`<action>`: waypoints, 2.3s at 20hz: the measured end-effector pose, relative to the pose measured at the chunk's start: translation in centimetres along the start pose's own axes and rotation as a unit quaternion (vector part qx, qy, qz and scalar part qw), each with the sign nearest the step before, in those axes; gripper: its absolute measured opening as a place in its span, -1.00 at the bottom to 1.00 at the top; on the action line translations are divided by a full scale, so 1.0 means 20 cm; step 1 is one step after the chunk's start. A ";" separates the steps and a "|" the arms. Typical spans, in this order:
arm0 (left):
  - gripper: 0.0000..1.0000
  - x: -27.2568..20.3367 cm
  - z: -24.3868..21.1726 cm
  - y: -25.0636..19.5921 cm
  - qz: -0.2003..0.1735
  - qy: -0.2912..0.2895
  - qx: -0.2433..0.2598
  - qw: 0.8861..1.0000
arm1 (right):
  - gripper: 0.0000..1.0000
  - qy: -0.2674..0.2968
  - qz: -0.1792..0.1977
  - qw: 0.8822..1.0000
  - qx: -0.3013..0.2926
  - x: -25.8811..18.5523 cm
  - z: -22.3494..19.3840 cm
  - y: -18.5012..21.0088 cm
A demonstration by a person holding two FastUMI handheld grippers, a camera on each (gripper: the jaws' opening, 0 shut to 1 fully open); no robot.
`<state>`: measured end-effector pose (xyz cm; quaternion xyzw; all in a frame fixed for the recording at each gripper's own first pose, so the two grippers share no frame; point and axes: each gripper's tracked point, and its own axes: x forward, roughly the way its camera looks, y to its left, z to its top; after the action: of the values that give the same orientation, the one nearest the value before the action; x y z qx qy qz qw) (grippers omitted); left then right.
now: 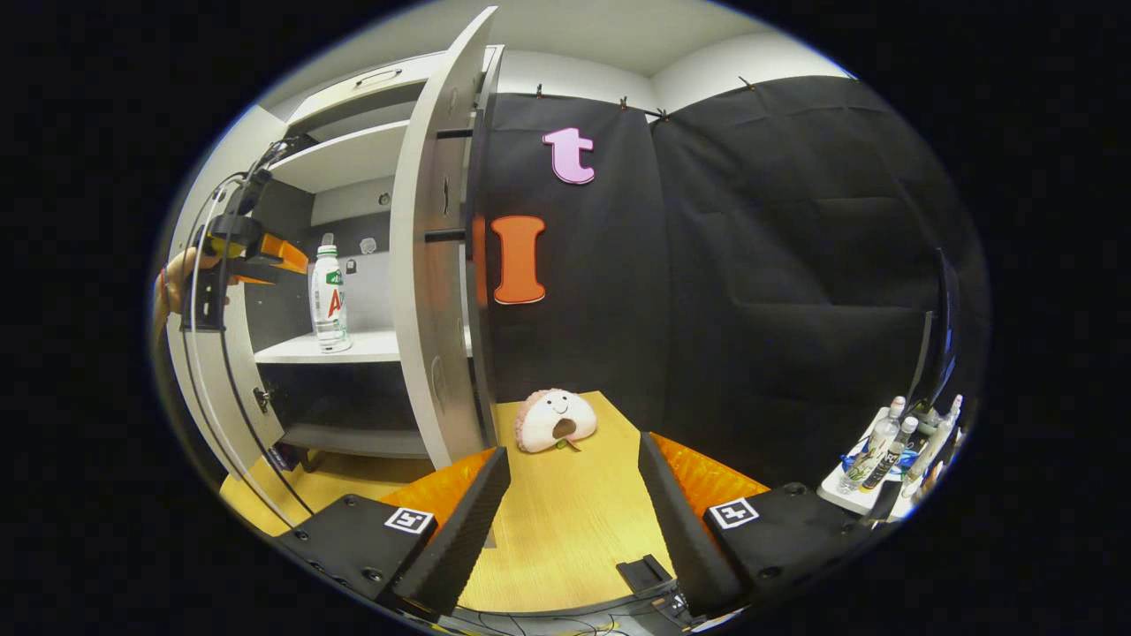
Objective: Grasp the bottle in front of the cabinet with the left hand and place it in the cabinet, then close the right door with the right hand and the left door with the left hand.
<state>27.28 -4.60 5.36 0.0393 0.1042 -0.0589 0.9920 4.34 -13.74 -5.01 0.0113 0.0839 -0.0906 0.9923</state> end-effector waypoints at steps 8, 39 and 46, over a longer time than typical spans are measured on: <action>0.88 -0.49 -0.04 0.12 0.014 -0.037 -0.003 0.999 | 0.94 -0.026 0.005 1.000 -0.009 0.08 0.16 -0.02; 0.89 -1.40 -0.46 0.80 0.122 -0.049 -0.072 0.989 | 0.89 -0.033 0.052 0.998 -0.022 0.23 0.21 0.36; 0.90 -1.44 -0.49 0.86 0.142 -0.043 -0.068 0.987 | 0.75 -0.041 0.095 0.994 -0.038 0.23 0.20 0.61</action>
<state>-0.43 16.45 3.04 -0.0161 0.0585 0.0877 0.9943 11.70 -2.81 -1.71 -0.0224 0.0446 0.0073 0.9987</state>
